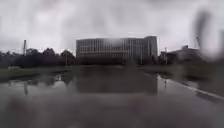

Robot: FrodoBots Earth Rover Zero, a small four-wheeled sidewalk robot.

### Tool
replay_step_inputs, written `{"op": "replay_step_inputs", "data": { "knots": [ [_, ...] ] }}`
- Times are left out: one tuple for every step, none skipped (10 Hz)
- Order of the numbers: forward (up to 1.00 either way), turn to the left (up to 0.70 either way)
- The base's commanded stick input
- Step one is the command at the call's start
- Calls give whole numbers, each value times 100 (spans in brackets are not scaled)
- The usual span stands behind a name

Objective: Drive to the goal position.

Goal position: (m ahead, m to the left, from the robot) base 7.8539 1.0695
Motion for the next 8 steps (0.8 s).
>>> {"op": "replay_step_inputs", "data": {
  "knots": [
    [70,0],
    [70,0],
    [70,0],
    [70,0],
    [70,0],
    [70,0],
    [70,0],
    [70,0]
  ]
}}
